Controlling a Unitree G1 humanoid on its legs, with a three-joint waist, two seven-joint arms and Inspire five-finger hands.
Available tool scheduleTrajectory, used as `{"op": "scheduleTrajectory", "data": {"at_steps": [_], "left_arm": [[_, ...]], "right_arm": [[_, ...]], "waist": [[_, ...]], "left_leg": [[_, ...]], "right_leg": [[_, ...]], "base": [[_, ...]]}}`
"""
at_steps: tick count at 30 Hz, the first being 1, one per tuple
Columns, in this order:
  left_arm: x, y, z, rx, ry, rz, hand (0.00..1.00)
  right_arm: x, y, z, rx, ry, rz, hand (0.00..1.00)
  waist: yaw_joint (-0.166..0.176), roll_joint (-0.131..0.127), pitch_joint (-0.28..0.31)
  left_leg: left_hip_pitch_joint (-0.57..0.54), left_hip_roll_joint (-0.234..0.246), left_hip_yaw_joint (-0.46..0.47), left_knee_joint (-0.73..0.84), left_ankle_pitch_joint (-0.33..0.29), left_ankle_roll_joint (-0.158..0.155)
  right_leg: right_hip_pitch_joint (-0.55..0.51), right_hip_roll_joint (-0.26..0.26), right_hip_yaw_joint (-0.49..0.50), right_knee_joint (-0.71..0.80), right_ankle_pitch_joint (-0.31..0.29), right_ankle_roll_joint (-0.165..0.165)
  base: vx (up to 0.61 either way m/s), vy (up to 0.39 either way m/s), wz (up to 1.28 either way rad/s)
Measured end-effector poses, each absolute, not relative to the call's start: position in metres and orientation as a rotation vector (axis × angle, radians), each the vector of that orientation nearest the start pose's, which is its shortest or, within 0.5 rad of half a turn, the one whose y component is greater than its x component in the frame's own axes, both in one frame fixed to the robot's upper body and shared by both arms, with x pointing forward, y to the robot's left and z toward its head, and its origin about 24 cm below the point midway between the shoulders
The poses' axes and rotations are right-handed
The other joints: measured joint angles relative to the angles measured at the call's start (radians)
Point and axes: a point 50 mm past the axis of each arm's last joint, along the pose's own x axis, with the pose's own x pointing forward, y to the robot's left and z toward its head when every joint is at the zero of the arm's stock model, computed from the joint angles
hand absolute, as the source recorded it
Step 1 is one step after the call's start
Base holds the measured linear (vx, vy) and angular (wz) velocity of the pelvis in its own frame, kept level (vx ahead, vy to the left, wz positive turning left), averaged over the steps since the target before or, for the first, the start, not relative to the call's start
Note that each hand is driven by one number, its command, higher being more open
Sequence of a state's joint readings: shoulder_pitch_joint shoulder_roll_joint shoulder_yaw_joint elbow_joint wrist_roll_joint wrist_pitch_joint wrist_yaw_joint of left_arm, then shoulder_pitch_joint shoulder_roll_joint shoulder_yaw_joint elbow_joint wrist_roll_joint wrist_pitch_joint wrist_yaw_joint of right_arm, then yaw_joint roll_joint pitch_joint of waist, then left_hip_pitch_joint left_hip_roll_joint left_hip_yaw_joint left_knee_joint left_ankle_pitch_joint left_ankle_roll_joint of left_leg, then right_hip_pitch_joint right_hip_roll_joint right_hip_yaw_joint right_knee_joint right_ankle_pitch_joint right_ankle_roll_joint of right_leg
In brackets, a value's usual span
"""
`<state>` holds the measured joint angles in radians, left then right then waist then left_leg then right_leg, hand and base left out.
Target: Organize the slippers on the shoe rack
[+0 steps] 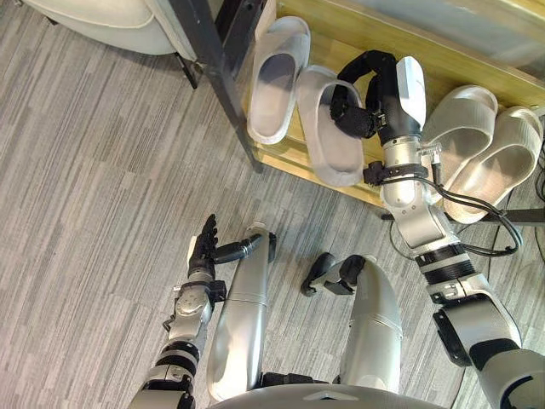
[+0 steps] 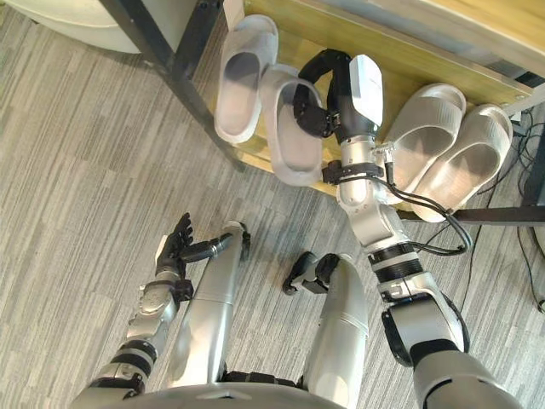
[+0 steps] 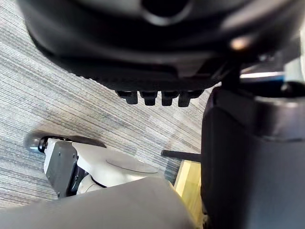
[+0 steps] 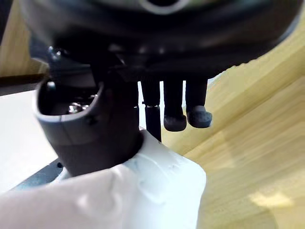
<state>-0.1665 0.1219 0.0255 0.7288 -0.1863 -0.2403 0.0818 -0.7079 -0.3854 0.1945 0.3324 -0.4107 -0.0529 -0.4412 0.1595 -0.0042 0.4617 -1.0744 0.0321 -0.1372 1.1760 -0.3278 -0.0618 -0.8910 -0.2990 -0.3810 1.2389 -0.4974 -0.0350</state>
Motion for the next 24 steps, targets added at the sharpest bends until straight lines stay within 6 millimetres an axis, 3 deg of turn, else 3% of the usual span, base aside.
{"op": "scheduleTrajectory", "data": {"at_steps": [1, 2, 9, 18, 21, 24], "left_arm": [[0.254, 0.191, -0.053, -0.042, 0.320, 0.173, 1.00], [0.254, 0.191, -0.053, -0.043, 0.318, 0.174, 1.00], [0.257, 0.188, -0.050, -0.045, 0.304, 0.192, 1.00], [0.257, 0.186, -0.053, -0.043, 0.328, 0.232, 1.00], [0.256, 0.186, -0.055, -0.042, 0.339, 0.243, 1.00], [0.254, 0.187, -0.058, -0.038, 0.366, 0.250, 1.00]], "right_arm": [[0.357, -0.159, 0.199, -0.757, -0.610, -0.290, 0.00], [0.361, -0.161, 0.199, -0.762, -0.597, -0.299, 1.00], [0.370, -0.164, 0.213, -0.742, -0.608, -0.376, 1.00], [0.376, -0.161, 0.209, -0.682, -0.557, -0.430, 1.00], [0.375, -0.159, 0.205, -0.675, -0.549, -0.430, 1.00], [0.369, -0.156, 0.186, -0.656, -0.512, -0.405, 1.00]], "waist": [[0.001, 0.000, 0.000], [0.001, 0.000, 0.000], [0.001, -0.001, 0.000], [0.001, -0.001, 0.000], [0.001, -0.002, 0.000], [0.001, -0.005, -0.002]], "left_leg": [[-0.002, 0.000, 0.000, 0.000, 0.000, 0.000], [-0.008, -0.002, -0.002, 0.000, 0.001, -0.001], [-0.026, -0.023, -0.008, -0.015, 0.011, -0.004], [-0.013, -0.037, -0.008, -0.023, 0.015, -0.003], [-0.003, -0.038, -0.007, -0.025, 0.015, -0.003], [0.020, -0.038, -0.005, -0.039, 0.016, -0.003]], "right_leg": [[-0.001, -0.001, -0.001, 0.000, 0.000, 0.000], [-0.006, -0.002, -0.002, 0.000, 0.000, 0.000], [-0.020, -0.022, -0.013, 0.001, -0.004, 0.001], [-0.005, -0.038, -0.017, 0.005, -0.012, 0.000], [0.005, -0.039, -0.018, 0.005, -0.013, -0.001], [0.024, -0.039, -0.019, -0.005, -0.014, -0.001]], "base": [[-0.01, 0.035, 0.03], [0.00, 0.000, 0.00], [0.00, 0.037, 0.09], [-0.01, 0.034, 0.06], [0.00, 0.012, 0.01], [0.00, 0.011, 0.01]]}}
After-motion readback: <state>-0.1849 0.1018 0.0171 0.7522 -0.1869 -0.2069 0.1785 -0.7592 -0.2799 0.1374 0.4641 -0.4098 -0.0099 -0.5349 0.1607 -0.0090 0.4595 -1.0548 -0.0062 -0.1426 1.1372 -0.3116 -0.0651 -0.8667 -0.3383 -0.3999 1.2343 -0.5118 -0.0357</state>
